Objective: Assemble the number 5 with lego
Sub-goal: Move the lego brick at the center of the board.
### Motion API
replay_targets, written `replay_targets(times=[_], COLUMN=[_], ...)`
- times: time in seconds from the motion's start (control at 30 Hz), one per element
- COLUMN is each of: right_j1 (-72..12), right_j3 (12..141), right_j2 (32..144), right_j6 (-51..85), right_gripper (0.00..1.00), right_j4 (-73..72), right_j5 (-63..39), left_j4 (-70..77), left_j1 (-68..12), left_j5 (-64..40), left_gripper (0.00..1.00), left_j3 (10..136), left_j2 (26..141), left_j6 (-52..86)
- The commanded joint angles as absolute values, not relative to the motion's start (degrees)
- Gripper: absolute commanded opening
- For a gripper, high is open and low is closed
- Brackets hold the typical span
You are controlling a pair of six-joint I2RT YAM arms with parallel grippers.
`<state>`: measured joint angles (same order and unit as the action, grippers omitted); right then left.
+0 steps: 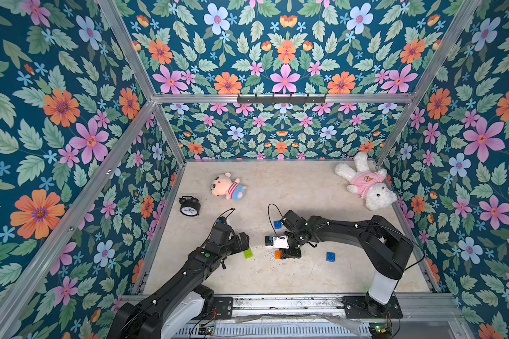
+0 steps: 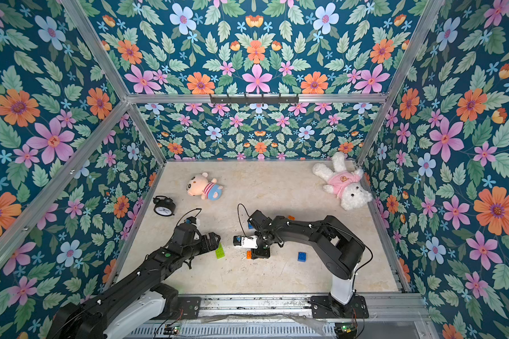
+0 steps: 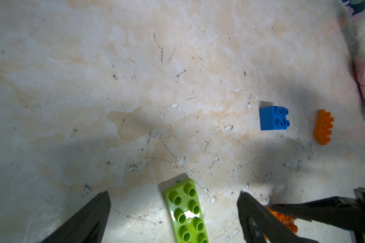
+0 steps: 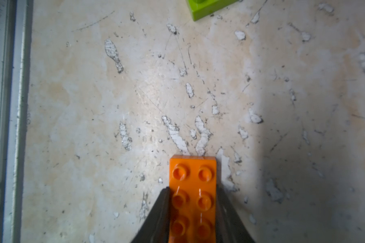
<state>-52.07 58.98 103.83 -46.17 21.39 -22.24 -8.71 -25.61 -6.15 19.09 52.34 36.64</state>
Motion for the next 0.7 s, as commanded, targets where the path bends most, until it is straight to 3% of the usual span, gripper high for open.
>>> replay_targets(times=[0.0,0.1,0.4,0.47,0.6,0.67], right_j1=[-52.2,-52.2,-52.2,-52.2,-51.2,-48.9], right_j3=[57.9,57.8,56.5,53.5,49.5,49.1], right_j2=[103.9,103.0,95.6,89.9,81.2,77.6], right_j6=[-46.7,-44.9,-39.1,-30.8,-1.9,13.5], right_gripper=[0.34,0.47,0.56,0.58,0.58,0.50], right_j4=[24.6,23.2,18.0,10.8,0.3,5.1], right_j5=[-22.5,-22.3,-20.4,-15.7,6.0,11.4], left_j4=[-8.6,-8.6,-8.3,-7.4,-4.7,-4.0], left_j1=[-25.6,-25.6,-25.7,-25.7,-26.0,-26.4], left_j5=[-6.4,-6.8,-9.5,-10.8,-13.8,-14.6], left_gripper=[0.99,0.99,0.99,0.99,0.99,0.99], left_j3=[19.2,19.3,21.1,21.3,21.7,22.2], left_j2=[51.7,51.3,52.1,52.0,52.4,53.1], left_j6=[35.9,35.7,35.1,35.0,35.3,35.5])
